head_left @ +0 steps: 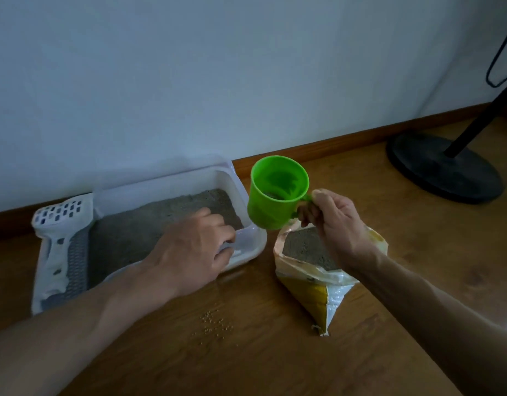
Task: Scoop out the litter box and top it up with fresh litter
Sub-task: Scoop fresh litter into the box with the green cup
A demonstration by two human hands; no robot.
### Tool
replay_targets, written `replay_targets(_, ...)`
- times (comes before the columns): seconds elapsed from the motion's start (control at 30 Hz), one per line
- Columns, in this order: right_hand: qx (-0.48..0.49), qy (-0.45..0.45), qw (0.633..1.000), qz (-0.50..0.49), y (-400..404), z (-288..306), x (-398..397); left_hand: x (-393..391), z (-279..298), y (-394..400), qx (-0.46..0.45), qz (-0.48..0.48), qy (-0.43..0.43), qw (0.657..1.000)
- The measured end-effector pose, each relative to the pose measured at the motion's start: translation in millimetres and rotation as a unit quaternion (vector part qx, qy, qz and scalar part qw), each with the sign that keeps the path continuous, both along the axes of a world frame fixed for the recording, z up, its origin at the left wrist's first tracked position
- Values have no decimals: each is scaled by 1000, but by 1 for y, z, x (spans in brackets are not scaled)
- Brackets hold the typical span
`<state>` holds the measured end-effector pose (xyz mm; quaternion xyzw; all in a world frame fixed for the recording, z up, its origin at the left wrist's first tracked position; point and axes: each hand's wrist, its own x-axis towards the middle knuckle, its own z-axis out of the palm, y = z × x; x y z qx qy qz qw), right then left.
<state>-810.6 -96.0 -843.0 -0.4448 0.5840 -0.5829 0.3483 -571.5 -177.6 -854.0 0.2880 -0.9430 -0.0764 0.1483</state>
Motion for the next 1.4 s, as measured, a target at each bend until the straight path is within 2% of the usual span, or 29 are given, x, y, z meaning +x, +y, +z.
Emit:
replay_targets(0.3, -3, 88, 996, -32, -27, 8, 29, 38, -7, -21, 46, 90, 1, 995)
replay_targets(0.53, -12, 169, 985, -30, -67, 4, 49, 65, -29, -39, 79, 117, 2, 990)
replay_targets(0.7, -16, 244, 968, -50, -84, -5, 60, 83, -34, -38, 101, 104, 24, 989)
replay_targets(0.87, 21, 272, 961, -44, -100, -17, 69, 98, -36, -30, 110, 74, 29, 991)
replay_targets(1.0, 27, 283, 958, -39, -113, -22, 82, 103, -37, -27, 75, 45, 5, 996)
replay_targets(1.17, 26, 287, 957, -9, -126, -27, 97, 103, -41, -31, 84, 47, 22, 995)
replay_targets(1.4, -7, 397, 918, -12, -142, -32, 104, 101, -47, -34, 89, 58, 36, 994)
